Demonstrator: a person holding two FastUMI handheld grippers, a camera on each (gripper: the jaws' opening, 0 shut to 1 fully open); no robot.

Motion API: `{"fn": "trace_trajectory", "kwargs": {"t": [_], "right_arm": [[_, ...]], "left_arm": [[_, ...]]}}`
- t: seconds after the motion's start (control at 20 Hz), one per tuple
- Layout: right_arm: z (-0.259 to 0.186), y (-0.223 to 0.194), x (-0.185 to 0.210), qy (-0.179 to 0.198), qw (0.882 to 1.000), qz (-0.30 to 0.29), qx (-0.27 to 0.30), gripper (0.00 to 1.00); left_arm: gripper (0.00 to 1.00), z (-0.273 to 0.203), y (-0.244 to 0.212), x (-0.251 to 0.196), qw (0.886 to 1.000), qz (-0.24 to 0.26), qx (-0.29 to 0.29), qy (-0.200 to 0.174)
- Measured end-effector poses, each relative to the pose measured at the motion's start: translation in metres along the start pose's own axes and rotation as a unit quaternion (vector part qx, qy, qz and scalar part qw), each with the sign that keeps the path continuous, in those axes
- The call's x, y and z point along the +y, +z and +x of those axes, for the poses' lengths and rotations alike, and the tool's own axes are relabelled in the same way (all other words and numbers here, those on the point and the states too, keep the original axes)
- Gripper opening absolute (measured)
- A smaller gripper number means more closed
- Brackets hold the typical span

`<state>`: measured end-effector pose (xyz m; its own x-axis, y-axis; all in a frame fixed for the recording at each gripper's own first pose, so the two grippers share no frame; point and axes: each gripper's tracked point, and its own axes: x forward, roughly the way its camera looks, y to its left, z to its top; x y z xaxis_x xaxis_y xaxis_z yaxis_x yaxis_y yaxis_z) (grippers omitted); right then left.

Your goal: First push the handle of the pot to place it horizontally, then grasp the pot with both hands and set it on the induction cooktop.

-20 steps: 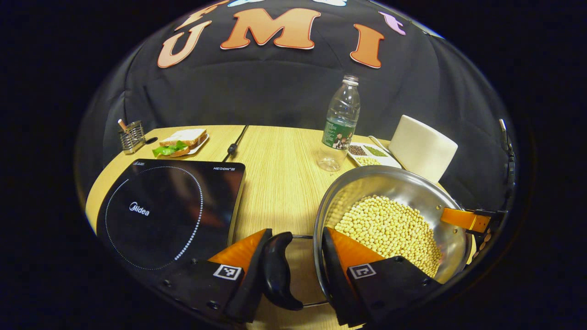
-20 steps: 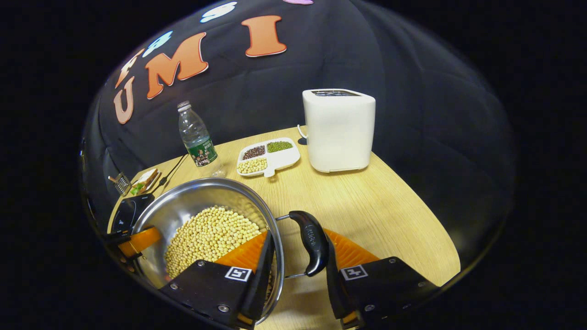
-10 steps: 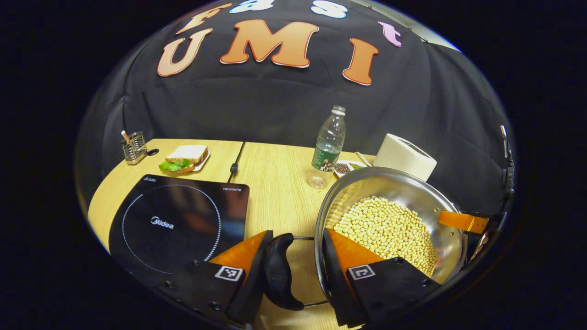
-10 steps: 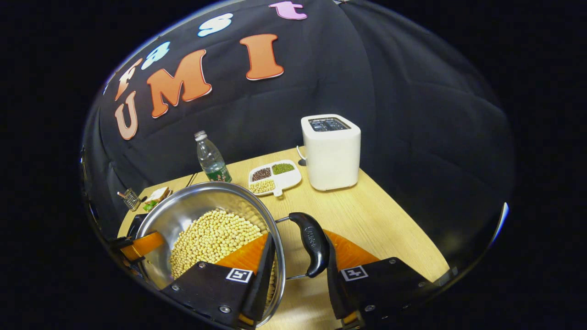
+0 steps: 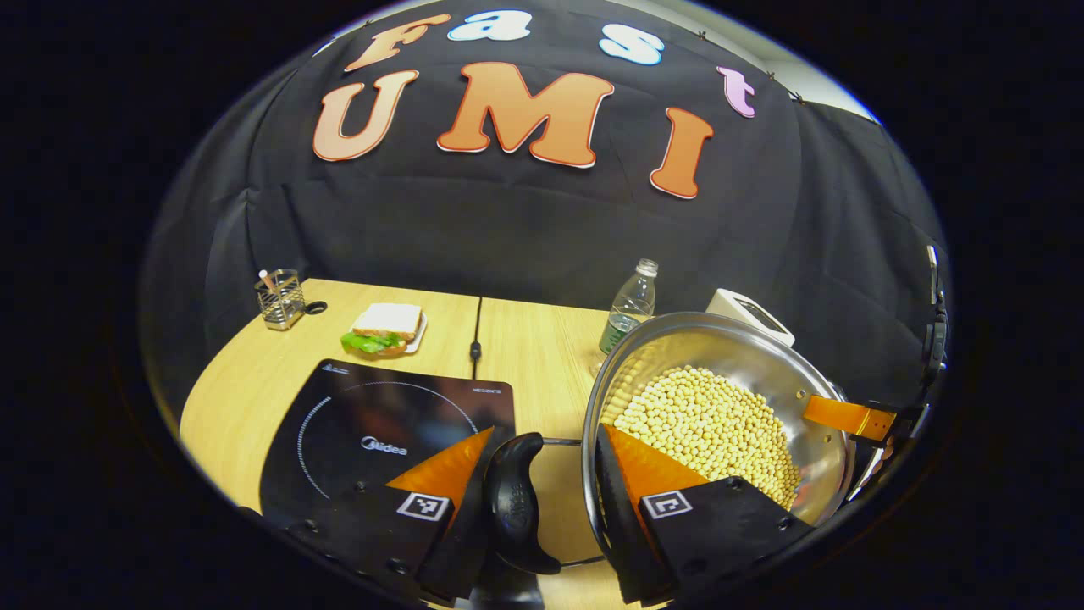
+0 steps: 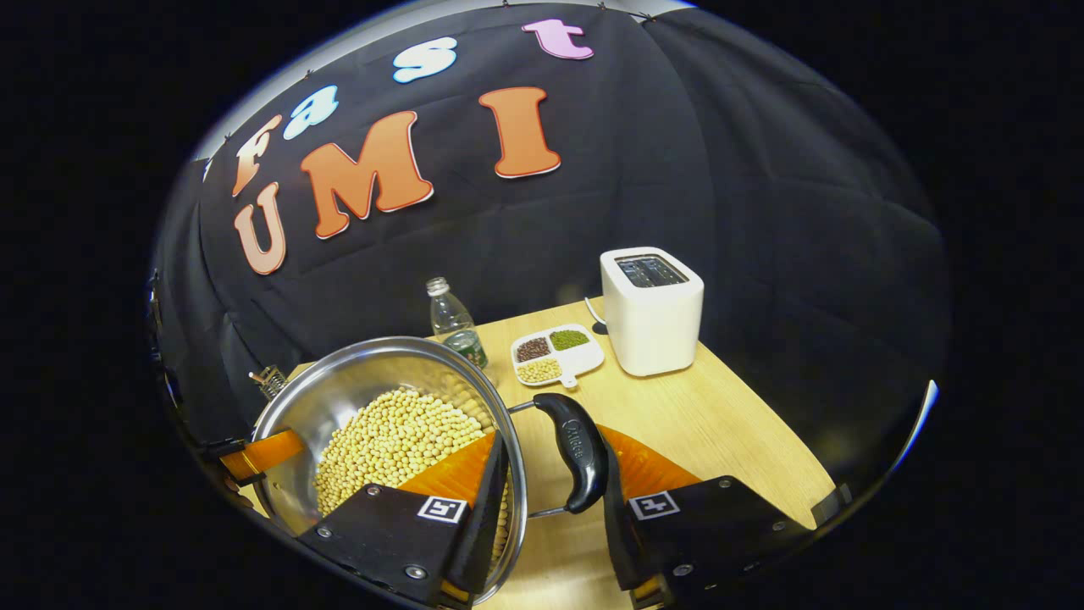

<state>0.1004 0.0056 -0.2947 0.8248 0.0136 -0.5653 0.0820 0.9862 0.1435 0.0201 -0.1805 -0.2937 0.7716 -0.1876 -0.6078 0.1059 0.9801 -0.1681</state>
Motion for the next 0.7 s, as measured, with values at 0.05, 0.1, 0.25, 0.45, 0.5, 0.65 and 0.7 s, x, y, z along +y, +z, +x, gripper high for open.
{"fn": "trace_trajectory", "kwargs": {"t": [0.05, 0.1, 0.25, 0.45, 0.5, 0.65, 0.7], "right_arm": [[-0.002, 0.004, 0.009, 0.004, 1.0, -0.003, -0.002, 0.55], [-0.005, 0.005, 0.019, 0.007, 1.0, -0.006, -0.003, 0.55], [-0.009, 0.011, 0.051, 0.016, 1.0, -0.016, -0.011, 0.55], [-0.004, 0.008, 0.099, 0.036, 0.999, -0.027, -0.008, 0.55], [0.0, 0.006, 0.113, 0.043, 0.999, -0.03, -0.005, 0.55], [0.008, -0.006, 0.149, 0.061, 0.997, -0.039, 0.005, 0.55], [0.01, -0.009, 0.164, 0.066, 0.997, -0.045, 0.007, 0.55]], "left_arm": [[0.65, -0.005, 0.006, 0.008, 1.0, -0.001, -0.004, 0.003], [0.69, -0.008, 0.011, 0.017, 1.0, -0.003, -0.008, 0.006], [0.68, -0.019, 0.02, 0.045, 1.0, -0.012, -0.013, 0.014], [0.68, -0.029, 0.026, 0.091, 0.999, -0.028, -0.017, 0.037], [0.66, -0.03, 0.026, 0.104, 0.998, -0.031, -0.017, 0.043], [0.68, -0.037, 0.027, 0.146, 0.997, -0.037, -0.019, 0.064], [0.68, -0.036, 0.025, 0.159, 0.997, -0.04, -0.018, 0.069]]}}
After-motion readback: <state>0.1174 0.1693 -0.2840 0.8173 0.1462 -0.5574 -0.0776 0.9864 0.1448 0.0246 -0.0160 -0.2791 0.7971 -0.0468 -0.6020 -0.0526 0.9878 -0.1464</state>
